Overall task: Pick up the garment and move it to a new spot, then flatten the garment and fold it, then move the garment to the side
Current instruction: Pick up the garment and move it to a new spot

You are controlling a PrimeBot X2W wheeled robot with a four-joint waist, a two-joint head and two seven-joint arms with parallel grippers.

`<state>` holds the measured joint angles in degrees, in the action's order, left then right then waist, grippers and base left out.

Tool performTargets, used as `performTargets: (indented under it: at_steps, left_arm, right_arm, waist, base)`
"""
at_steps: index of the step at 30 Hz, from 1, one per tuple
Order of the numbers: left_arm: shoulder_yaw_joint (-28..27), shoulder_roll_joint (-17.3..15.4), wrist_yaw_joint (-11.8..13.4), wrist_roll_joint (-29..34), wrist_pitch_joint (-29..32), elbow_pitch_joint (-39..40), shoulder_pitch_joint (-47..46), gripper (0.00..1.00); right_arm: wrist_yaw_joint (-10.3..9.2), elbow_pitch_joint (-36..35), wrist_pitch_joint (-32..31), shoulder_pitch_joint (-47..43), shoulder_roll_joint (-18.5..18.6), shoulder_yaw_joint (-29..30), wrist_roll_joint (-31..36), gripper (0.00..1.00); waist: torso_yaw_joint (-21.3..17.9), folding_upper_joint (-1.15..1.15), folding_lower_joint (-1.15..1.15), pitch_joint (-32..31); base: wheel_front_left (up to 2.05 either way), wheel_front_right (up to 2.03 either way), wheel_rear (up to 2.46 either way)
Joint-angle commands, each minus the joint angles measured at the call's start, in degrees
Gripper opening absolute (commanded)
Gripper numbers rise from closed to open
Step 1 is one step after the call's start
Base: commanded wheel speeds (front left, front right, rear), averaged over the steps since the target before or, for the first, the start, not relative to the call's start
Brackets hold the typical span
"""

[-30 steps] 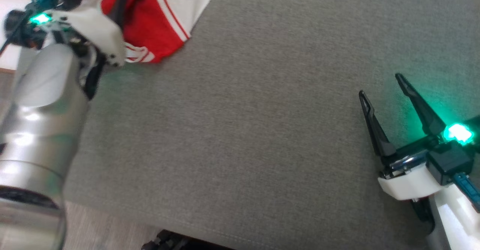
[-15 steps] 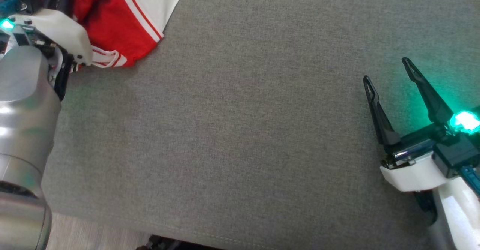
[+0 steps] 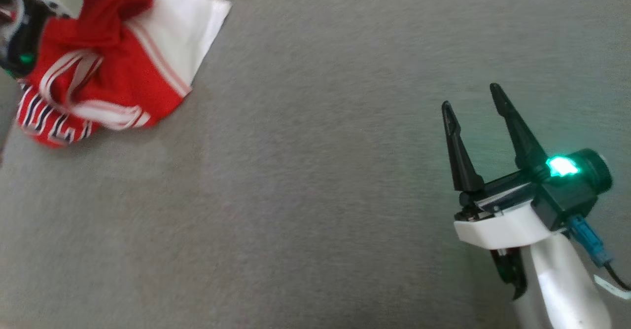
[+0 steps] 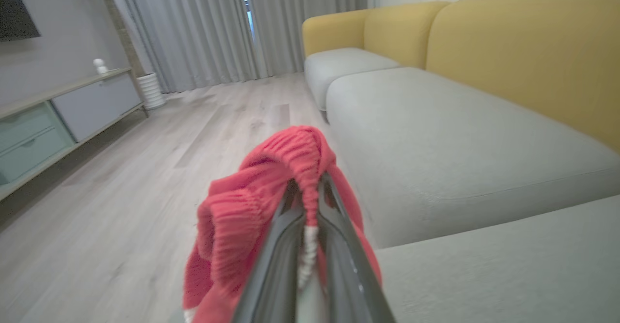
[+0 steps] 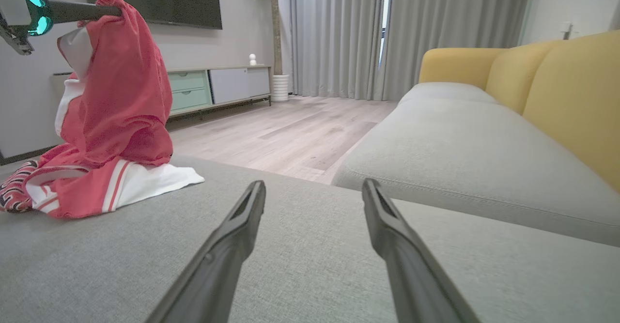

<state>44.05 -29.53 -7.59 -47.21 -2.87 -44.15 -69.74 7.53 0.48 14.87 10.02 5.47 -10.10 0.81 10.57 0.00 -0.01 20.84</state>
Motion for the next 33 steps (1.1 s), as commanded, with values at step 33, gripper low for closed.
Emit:
performTargets:
  at_steps: [33]
  left_arm:
    - [11.6, 15.9, 2.0, -12.9, -5.1, 7.9, 19.9, 0.00]
  right_arm:
    - [-0.04, -1.9, 0.1, -7.4, -2.6, -3.3, -8.6, 1.00]
  waist:
    - [-27.6, 0.00, 0.01, -12.0]
  base:
    - [0.00, 0.00, 0.00]
